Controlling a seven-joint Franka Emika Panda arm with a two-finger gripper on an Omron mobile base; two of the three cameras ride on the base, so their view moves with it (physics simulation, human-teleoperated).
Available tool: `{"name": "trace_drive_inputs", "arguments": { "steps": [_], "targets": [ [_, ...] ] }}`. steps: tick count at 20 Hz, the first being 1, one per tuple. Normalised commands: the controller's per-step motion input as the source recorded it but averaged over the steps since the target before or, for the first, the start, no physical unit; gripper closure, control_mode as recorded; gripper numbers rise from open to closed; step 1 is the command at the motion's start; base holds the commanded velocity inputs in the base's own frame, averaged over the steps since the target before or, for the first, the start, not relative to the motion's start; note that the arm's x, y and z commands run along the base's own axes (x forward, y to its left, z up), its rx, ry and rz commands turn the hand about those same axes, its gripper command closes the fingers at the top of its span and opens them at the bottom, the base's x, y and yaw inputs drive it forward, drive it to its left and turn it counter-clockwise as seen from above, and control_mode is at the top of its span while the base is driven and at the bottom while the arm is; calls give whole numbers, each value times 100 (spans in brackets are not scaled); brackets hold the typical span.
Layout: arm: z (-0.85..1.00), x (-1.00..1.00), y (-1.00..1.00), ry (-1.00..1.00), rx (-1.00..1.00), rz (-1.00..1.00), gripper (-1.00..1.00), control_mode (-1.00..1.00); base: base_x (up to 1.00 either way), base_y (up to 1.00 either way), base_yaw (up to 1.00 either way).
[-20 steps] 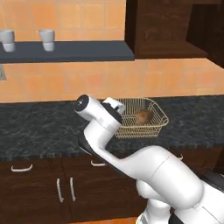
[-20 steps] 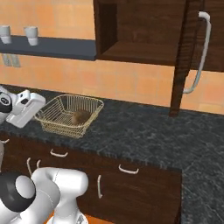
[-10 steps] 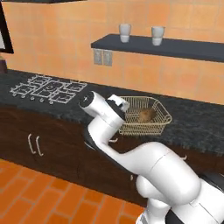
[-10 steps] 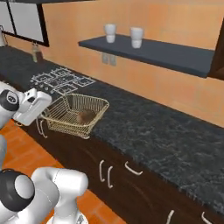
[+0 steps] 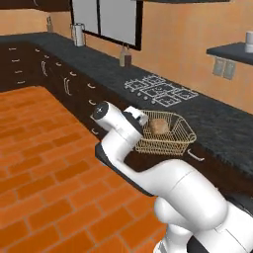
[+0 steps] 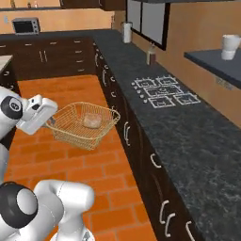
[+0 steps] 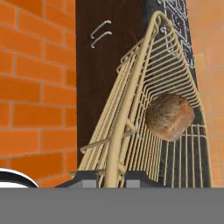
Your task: Open the cabinet, pick up the bread from the cabinet and place it in the basket. Then move the basket to the dining counter.
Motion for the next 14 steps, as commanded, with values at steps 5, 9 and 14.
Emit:
{"name": "trace_drive_inputs", "arguments": {
  "steps": [5,9,14],
  "targets": [
    [0,0,0,0,0,0,100,100,0,-14,82],
    [0,0,0,0,0,0,100,100,-16,-1,51],
    [0,0,0,0,0,0,100,100,-7,65,3]
  ]
}}
